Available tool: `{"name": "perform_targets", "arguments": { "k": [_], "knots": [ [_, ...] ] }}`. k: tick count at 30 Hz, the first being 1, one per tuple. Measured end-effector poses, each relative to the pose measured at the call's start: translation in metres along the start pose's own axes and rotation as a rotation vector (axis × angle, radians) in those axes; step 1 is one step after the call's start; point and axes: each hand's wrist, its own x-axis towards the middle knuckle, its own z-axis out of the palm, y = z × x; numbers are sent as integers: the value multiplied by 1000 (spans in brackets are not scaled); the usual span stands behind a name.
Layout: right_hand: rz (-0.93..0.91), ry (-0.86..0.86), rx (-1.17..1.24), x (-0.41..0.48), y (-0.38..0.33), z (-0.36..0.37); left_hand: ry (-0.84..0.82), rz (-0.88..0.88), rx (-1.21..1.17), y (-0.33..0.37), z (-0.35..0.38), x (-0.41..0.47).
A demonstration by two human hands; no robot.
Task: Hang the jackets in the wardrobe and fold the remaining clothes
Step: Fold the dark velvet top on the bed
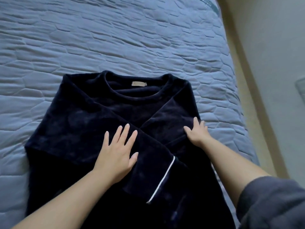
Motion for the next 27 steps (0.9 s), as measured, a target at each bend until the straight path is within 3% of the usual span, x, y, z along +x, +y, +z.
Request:
{"name": "perform_targets", "arguments": {
  "k": [2,4,6,8,12,20,22,24,26,27],
  "knots": [
    [6,23,40,10,11,-2,26,14,-5,16,4,16],
    [-61,178,-34,18,17,-8,43,-8,-21,29,10,38],
    [-213,381,-156,28,14,-16,21,-68,1,38,21,58],
    [-395,481,-242,44,0,-24,1,-124,62,45,32,71],
    [-607,426,-331,86,-31,-15,65,-138,71,47,49,78],
    [-220,342,-200,133,-36,-19,73,-141,50,44,49,80],
    [-344,503,-171,125,-51,-23,68,-145,49,43,47,81],
    [-587,599,-166,112,-61,-18,59,-138,42,43,47,83],
    [-706,564,-300,102,-54,1,64,-141,28,41,49,84],
    [-664,515,-340,101,-45,8,68,-137,25,41,50,84]
  ]
}}
